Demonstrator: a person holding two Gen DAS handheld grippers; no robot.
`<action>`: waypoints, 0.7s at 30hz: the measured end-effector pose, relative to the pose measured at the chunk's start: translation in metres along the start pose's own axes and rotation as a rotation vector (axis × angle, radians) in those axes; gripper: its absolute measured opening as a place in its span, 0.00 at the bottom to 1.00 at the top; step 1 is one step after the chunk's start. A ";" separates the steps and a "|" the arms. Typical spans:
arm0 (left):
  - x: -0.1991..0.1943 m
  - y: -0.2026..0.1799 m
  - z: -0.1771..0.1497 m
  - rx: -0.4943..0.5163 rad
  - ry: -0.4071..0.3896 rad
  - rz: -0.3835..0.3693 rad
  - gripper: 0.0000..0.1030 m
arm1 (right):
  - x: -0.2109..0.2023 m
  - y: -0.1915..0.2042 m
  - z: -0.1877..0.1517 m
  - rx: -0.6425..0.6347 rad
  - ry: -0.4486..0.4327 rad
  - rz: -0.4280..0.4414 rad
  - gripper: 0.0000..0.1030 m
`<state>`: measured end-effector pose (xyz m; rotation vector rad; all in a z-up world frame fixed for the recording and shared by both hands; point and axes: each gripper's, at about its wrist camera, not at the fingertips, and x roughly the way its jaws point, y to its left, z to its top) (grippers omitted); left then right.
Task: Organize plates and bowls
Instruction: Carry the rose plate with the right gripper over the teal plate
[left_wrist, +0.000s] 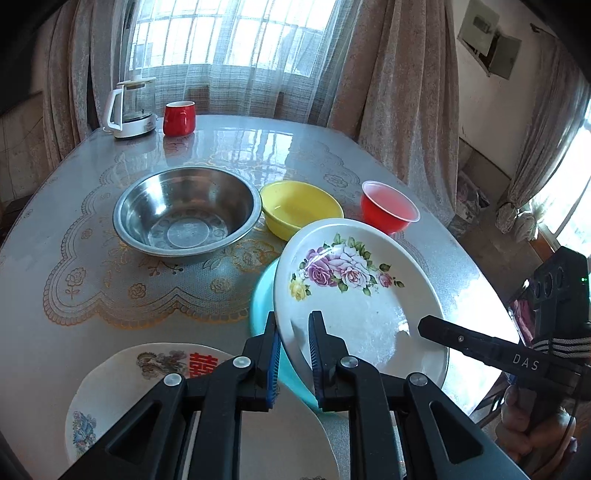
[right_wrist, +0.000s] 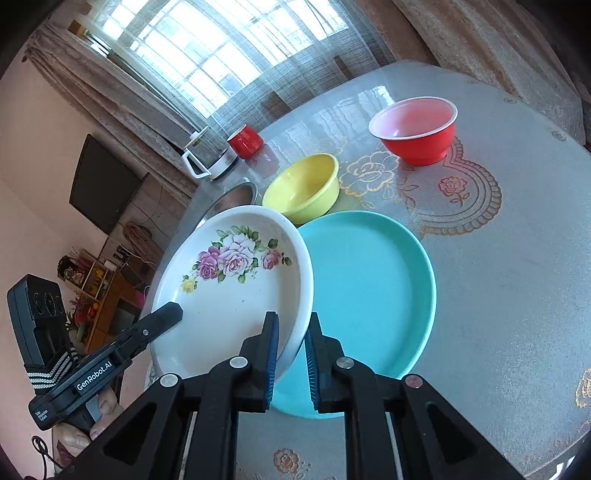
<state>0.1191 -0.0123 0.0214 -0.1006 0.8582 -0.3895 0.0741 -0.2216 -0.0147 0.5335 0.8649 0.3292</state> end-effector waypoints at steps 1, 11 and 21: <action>0.003 -0.003 0.000 0.007 0.006 0.000 0.15 | -0.002 -0.003 -0.001 0.008 -0.002 -0.006 0.14; 0.037 -0.017 -0.004 0.045 0.092 0.023 0.15 | -0.004 -0.029 -0.003 0.037 -0.005 -0.051 0.14; 0.058 -0.013 -0.001 0.065 0.156 0.044 0.16 | 0.013 -0.039 -0.001 0.064 0.031 -0.069 0.14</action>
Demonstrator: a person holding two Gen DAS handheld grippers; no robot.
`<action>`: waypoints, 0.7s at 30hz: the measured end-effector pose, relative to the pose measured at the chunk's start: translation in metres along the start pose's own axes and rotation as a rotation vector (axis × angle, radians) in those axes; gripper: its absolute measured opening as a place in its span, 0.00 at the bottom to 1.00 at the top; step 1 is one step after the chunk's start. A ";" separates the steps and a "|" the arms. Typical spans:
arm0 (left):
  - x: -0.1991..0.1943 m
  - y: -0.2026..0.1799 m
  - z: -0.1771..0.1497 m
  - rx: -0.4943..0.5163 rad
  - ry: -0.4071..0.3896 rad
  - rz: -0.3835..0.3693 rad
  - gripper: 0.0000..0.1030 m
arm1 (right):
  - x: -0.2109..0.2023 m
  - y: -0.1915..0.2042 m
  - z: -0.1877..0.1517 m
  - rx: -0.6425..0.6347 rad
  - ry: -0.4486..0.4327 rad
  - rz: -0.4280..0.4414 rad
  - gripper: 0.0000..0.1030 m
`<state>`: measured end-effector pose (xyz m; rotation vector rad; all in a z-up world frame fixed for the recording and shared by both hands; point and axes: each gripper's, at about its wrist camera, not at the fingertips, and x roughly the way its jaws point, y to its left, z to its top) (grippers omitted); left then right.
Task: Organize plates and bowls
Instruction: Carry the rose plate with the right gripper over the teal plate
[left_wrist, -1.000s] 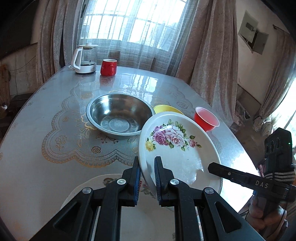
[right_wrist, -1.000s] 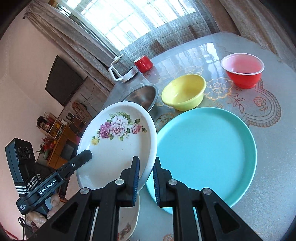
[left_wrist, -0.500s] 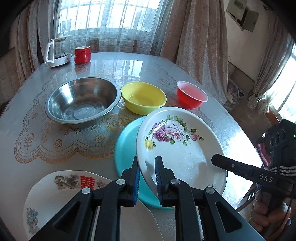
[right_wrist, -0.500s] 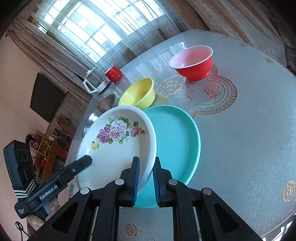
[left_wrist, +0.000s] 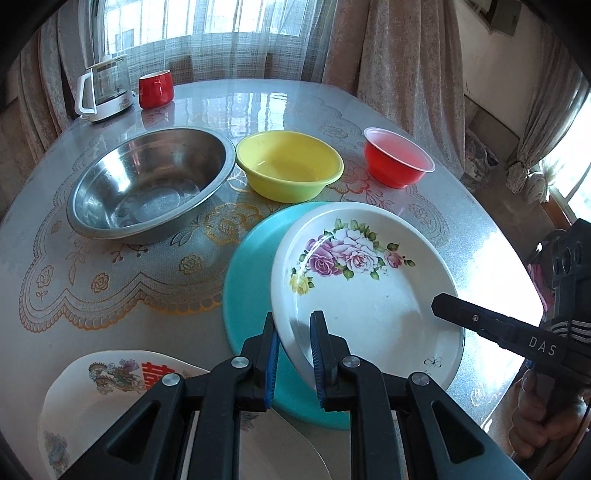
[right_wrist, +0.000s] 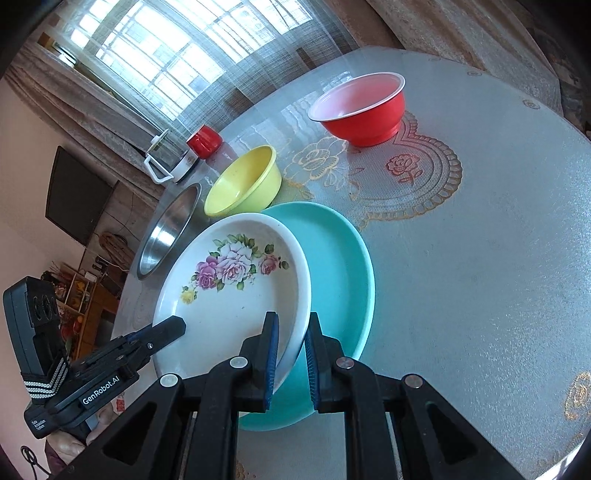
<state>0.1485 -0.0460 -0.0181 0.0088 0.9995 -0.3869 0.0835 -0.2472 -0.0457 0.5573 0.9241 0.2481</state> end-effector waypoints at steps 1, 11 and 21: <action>0.003 0.000 0.001 -0.001 0.009 0.001 0.16 | 0.001 -0.001 0.000 0.002 0.003 -0.003 0.14; 0.016 0.003 0.002 0.017 0.045 0.026 0.17 | 0.013 -0.002 0.004 -0.008 0.029 -0.038 0.14; 0.020 0.000 0.002 0.043 0.054 0.066 0.17 | 0.017 0.009 0.005 -0.092 0.017 -0.123 0.13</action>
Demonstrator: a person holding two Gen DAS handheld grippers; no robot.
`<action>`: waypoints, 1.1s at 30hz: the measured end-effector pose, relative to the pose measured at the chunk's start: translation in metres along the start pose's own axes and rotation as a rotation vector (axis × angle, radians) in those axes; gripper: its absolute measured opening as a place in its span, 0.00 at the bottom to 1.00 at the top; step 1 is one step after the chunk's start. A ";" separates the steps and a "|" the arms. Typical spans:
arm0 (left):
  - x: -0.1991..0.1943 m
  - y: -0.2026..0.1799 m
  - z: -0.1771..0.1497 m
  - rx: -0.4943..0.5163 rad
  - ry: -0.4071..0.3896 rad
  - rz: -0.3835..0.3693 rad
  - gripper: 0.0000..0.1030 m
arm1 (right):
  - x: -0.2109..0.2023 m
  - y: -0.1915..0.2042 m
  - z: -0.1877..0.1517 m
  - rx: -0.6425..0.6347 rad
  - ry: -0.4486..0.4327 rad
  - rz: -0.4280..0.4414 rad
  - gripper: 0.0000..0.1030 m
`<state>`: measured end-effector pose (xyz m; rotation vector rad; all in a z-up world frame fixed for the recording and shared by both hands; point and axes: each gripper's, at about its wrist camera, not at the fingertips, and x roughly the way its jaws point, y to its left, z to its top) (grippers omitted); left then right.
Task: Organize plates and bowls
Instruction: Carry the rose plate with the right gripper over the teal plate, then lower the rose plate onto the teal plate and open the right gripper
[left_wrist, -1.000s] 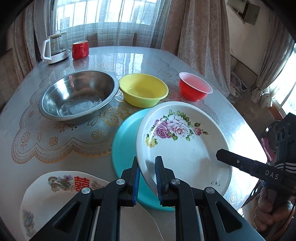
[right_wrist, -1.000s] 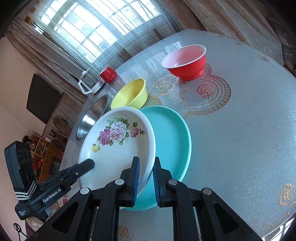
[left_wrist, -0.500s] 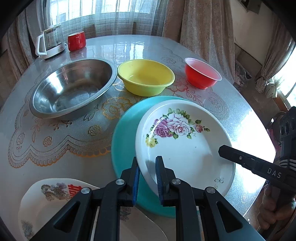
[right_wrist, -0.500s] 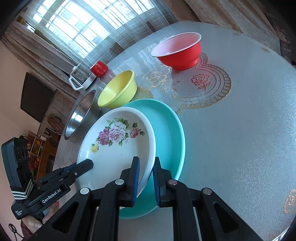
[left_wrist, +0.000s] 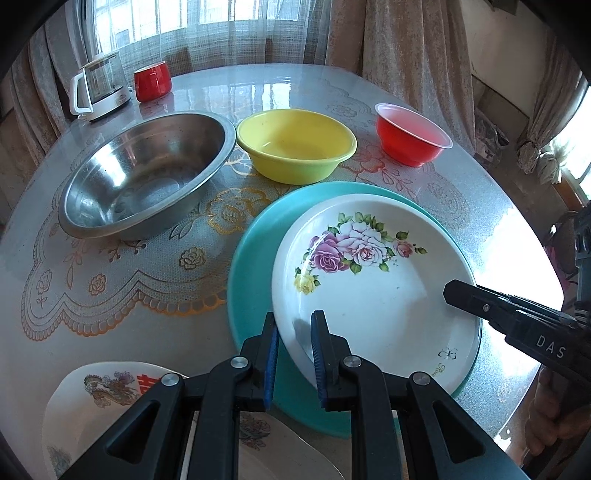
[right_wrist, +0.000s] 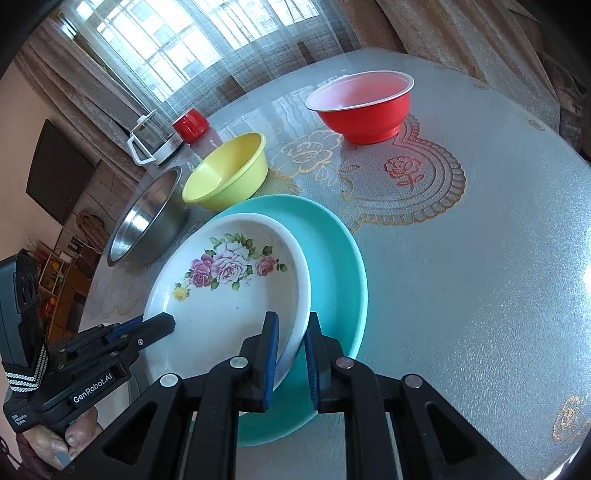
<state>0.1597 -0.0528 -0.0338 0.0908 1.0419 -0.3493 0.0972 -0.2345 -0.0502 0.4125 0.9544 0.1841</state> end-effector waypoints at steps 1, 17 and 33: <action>0.001 0.000 0.000 -0.001 0.002 0.005 0.17 | 0.000 0.000 0.001 -0.003 -0.002 -0.003 0.14; 0.000 0.000 0.001 -0.017 -0.008 0.034 0.17 | 0.004 0.004 0.001 -0.031 -0.015 -0.035 0.15; -0.040 0.014 -0.008 -0.082 -0.132 0.027 0.17 | -0.019 0.005 0.000 0.000 -0.085 -0.018 0.23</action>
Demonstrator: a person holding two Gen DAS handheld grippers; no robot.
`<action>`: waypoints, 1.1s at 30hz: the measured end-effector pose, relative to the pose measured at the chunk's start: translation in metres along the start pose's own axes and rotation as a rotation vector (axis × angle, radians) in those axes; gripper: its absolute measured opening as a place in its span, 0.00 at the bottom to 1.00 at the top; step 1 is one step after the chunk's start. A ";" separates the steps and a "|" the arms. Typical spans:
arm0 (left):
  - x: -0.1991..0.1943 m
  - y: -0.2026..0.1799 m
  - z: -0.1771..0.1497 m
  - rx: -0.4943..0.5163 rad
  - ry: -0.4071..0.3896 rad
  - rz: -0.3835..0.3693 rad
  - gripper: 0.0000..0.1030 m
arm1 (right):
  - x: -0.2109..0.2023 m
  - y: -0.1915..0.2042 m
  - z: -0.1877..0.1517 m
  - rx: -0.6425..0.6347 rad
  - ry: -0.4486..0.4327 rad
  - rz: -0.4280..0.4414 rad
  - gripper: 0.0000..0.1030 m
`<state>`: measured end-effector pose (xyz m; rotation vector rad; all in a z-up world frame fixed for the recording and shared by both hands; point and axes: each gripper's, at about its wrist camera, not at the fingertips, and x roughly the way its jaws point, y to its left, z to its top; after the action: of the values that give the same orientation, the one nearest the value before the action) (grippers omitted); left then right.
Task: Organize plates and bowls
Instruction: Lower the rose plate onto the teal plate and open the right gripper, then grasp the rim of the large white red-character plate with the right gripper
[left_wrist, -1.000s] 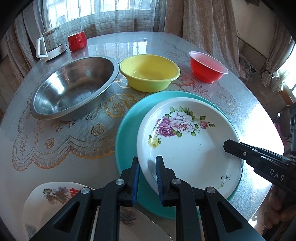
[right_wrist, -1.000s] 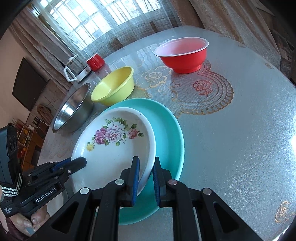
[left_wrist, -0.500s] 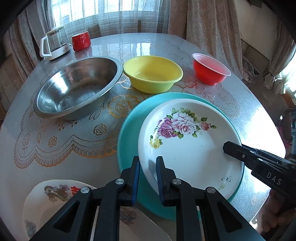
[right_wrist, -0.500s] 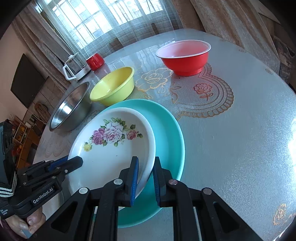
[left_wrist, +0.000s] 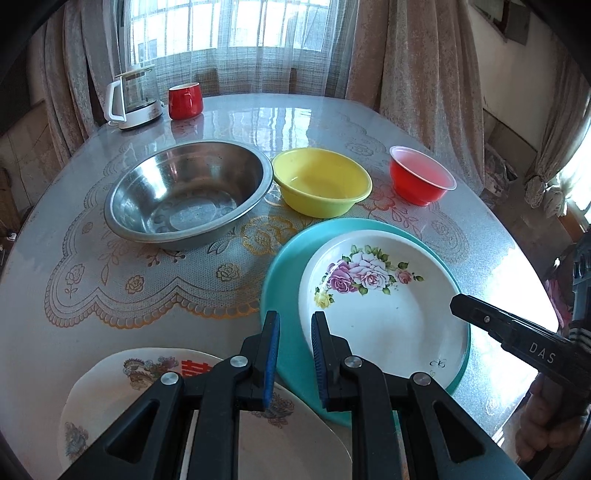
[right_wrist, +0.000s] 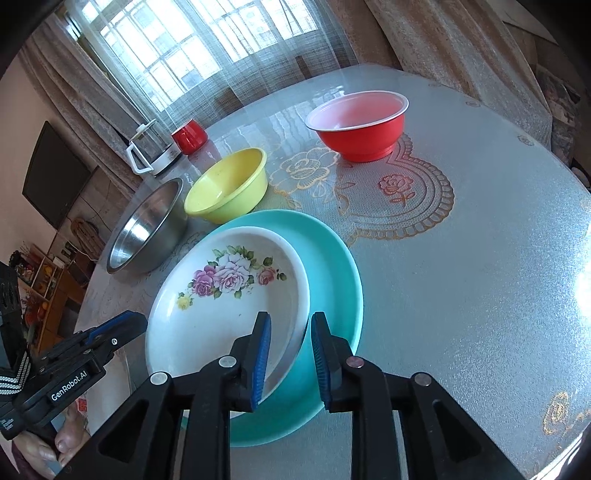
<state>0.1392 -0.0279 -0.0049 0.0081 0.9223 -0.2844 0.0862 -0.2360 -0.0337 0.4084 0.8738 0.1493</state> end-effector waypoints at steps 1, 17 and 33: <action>-0.004 0.002 -0.001 -0.004 -0.012 -0.002 0.17 | -0.004 0.001 0.000 -0.003 -0.014 0.006 0.24; -0.065 0.069 -0.030 -0.153 -0.127 0.014 0.18 | -0.035 0.058 -0.030 -0.173 -0.004 0.334 0.27; -0.104 0.155 -0.087 -0.303 -0.184 0.061 0.25 | 0.001 0.084 -0.074 -0.209 0.207 0.486 0.27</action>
<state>0.0495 0.1574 0.0061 -0.2647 0.7730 -0.0848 0.0331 -0.1377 -0.0423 0.4070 0.9385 0.7354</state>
